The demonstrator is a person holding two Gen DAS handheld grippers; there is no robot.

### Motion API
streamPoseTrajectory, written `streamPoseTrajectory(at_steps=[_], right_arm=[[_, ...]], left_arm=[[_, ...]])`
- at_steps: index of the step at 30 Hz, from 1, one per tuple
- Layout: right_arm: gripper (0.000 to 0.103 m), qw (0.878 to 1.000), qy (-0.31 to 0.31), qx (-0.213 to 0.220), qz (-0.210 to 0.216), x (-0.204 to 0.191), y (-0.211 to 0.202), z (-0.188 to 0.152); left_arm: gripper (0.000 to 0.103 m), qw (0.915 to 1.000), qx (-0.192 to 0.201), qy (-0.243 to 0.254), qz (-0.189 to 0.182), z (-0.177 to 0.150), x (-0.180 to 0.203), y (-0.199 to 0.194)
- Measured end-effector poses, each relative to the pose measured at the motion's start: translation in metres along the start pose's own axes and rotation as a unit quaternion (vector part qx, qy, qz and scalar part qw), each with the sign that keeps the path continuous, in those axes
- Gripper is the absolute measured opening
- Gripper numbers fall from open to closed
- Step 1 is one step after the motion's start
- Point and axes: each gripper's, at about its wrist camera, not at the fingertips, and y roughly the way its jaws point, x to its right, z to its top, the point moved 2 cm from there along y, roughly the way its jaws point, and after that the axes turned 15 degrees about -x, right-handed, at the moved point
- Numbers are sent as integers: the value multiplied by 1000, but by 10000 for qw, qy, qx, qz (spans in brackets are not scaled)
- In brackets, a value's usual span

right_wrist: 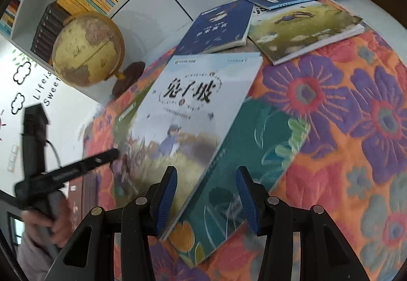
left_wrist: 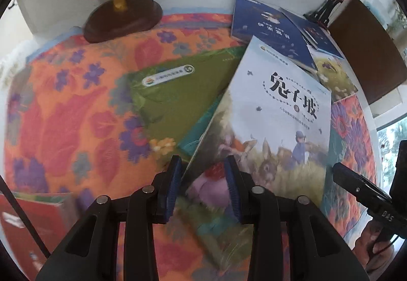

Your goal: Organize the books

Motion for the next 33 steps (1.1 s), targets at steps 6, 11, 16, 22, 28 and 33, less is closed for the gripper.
streamPoseTrajectory(at_steps=[6,11,16,22,28,33], right_arm=[[51,9986,-131,-280,423,-7,11,16],[52,9946,-380,-856,447,6,1,-6],[47,9703,-764,-2100,930,40,-7,-45],[39,9393,-778,-2793,1832,72,5,-29],[22,9300,-1255,-2897,1880,75,8,-29],[8,9443,-867,-2445,2027,89,6,-34]], left_arm=[[34,9999,-76,-8,154,-14,20,-4],[34,9992,-395,-12,-83,-73,47,-15],[34,9885,-1095,-228,-1016,-141,57,-14],[34,9674,-1515,-685,-1908,-118,34,10],[28,9699,-1422,-295,-1953,-102,47,22],[25,9662,-1302,-559,-2155,-102,38,24]])
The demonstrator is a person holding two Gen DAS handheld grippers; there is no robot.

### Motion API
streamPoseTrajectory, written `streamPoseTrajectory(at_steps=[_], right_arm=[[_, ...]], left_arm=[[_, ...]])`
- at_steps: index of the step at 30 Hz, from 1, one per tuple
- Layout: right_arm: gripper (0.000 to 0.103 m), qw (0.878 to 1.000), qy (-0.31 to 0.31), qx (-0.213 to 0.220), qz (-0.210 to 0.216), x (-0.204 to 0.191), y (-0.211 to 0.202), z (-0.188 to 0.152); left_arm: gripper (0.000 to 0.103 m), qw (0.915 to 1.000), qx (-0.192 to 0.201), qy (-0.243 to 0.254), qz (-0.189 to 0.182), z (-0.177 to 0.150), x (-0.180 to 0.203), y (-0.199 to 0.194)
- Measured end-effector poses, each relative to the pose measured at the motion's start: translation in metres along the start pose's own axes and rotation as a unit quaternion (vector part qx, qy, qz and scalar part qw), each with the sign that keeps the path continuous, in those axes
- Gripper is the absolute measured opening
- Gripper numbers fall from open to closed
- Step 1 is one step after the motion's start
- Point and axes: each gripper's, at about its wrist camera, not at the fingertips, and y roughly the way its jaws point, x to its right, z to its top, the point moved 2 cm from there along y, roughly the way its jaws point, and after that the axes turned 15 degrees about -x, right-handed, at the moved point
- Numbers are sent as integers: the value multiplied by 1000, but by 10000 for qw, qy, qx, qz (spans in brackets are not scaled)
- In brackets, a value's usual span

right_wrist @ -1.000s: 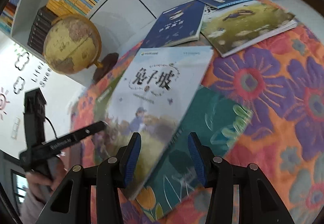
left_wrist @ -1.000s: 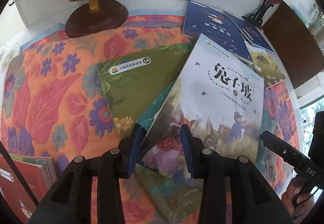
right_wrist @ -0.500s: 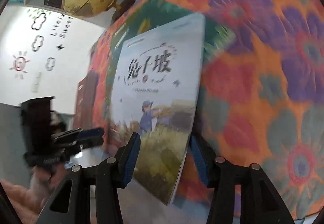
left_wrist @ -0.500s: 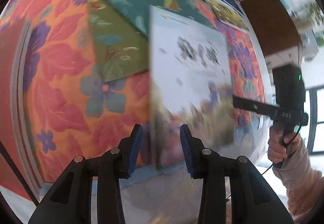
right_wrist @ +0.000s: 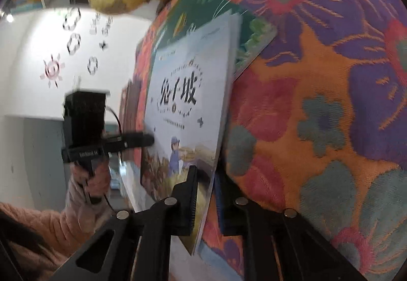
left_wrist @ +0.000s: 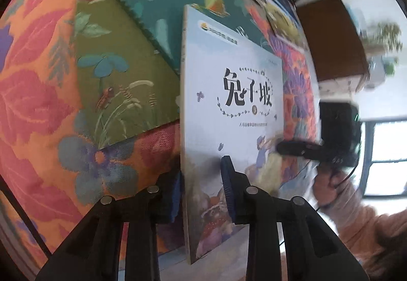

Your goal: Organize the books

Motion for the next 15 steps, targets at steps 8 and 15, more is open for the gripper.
streamPoseTrajectory(at_steps=[8,15], right_arm=[[7,9999,-37,28,146,-2,2,9],[8,9996,-86,-79,238,-2,7,21]], left_arm=[[22,9980,-252,-374,-452,2,-21,-4],[22,9975,-392,-361,-456,2,-22,-3]])
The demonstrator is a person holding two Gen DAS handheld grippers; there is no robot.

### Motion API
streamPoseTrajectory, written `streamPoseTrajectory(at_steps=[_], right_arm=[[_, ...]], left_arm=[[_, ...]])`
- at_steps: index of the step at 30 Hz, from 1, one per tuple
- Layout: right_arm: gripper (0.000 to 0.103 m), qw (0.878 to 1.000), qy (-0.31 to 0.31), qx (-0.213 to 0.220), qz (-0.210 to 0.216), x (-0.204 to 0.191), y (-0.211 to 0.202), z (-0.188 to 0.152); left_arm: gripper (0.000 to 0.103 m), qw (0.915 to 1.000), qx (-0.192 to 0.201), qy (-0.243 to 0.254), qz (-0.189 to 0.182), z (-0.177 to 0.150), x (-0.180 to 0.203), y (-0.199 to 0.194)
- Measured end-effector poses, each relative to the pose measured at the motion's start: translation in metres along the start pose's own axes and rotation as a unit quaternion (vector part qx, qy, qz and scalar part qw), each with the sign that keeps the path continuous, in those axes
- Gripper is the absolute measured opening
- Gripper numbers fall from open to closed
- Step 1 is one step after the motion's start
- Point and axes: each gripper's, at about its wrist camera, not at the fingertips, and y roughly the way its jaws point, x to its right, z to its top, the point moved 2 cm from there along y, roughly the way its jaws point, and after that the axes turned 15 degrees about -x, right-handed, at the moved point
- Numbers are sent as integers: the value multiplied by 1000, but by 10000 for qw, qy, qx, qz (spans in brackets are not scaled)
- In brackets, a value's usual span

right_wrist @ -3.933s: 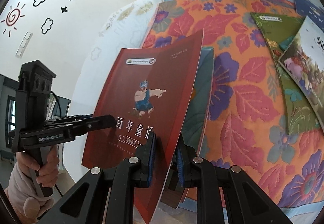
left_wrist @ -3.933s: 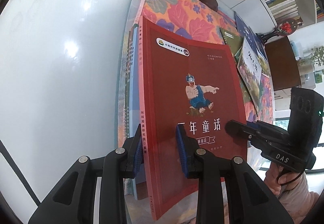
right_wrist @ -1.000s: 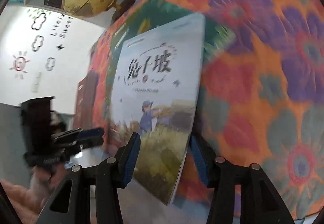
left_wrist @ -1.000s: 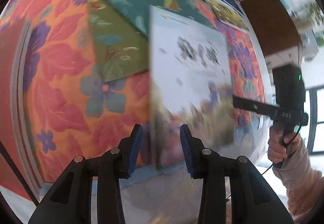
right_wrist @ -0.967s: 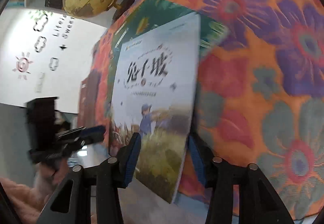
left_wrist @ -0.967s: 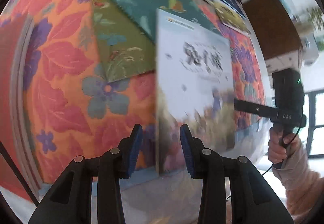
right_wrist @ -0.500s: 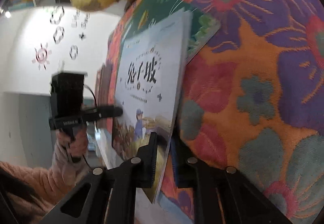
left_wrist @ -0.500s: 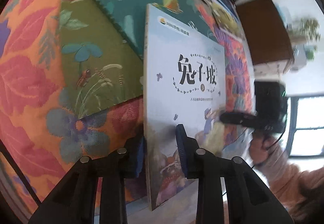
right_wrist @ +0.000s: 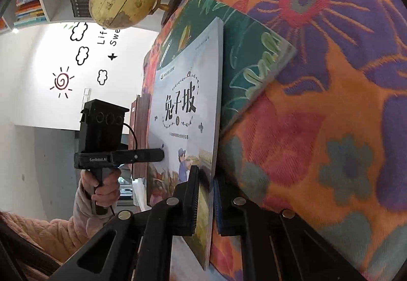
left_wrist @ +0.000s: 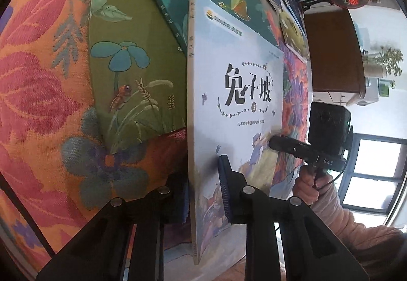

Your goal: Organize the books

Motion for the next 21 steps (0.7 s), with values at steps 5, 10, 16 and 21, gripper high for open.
streamPoseTrajectory(at_steps=[5,10,16,21], right_arm=[[11,9994,42,203,-283,-10,1,0],[10,9937,-171,525,-976,-38,-2,-12],[9,9860,-690,442,-1451,-79,8,-23],[9,9863,-672,353,-1465,-85,14,-28]], left_arm=[[22,9999,89,-38,93,0,4,2],[22,9984,229,47,520,-1,16,2],[24,9844,402,436,1659,-9,42,4],[24,9784,494,531,1936,-17,42,-1]])
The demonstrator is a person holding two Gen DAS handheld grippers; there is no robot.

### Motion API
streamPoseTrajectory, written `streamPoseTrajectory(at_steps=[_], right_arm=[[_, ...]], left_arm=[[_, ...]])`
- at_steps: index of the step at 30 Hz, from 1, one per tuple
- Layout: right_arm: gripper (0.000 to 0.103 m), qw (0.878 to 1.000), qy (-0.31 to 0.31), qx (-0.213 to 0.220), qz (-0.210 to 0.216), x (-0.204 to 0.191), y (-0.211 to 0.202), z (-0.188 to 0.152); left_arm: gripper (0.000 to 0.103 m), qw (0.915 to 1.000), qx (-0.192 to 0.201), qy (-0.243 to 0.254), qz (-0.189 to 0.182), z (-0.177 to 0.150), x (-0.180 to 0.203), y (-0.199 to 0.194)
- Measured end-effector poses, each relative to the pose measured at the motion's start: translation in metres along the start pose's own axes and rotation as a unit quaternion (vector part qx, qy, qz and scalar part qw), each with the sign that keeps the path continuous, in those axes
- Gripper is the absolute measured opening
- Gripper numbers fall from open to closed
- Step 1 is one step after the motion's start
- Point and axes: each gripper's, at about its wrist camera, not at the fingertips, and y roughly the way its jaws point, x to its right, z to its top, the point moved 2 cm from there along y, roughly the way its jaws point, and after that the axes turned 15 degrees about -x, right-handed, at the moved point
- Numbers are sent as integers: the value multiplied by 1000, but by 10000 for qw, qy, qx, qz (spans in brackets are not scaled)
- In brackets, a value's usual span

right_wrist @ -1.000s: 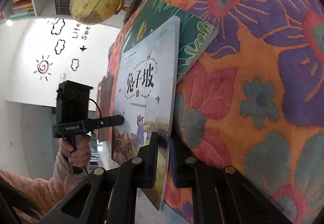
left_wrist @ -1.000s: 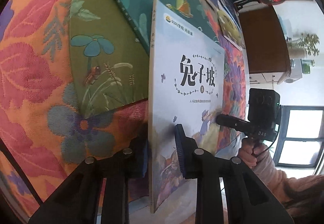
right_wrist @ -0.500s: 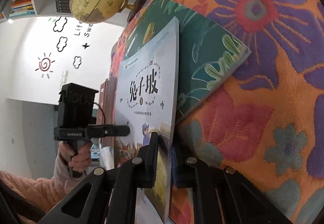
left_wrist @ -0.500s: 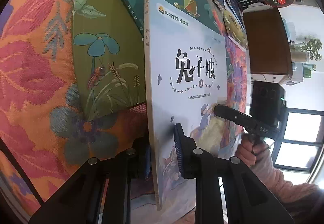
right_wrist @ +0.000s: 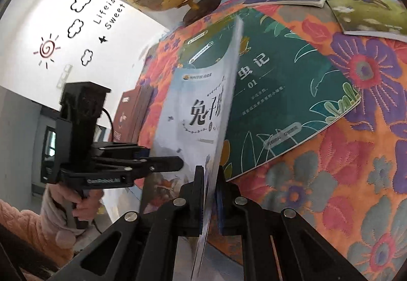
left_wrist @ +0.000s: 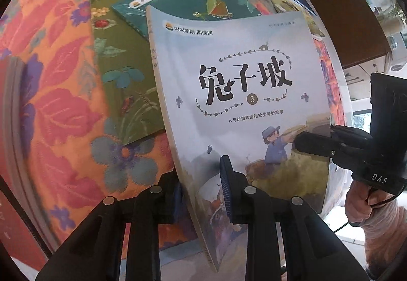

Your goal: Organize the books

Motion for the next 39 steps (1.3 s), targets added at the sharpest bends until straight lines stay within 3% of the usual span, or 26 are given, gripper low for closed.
streamPoseTrajectory(at_steps=[6,12,16,27,39], right_arm=[[9,9999,35,37,144,-22,8,-4],[9,9992,146,247,286,-39,4,1],[9,9996,9,282,84,-54,4,5],[9,9991,-190,357,141,-94,15,21],[9,9988,-397,230,158,-135,38,44]], left_arm=[[23,9988,223,188,383,-5,-1,-19],[23,9982,431,300,292,-10,-9,-40],[23,9978,532,298,258,-17,-12,-48],[25,9961,816,200,259,-36,-34,-72],[25,9943,1031,-6,264,-55,-72,-96]])
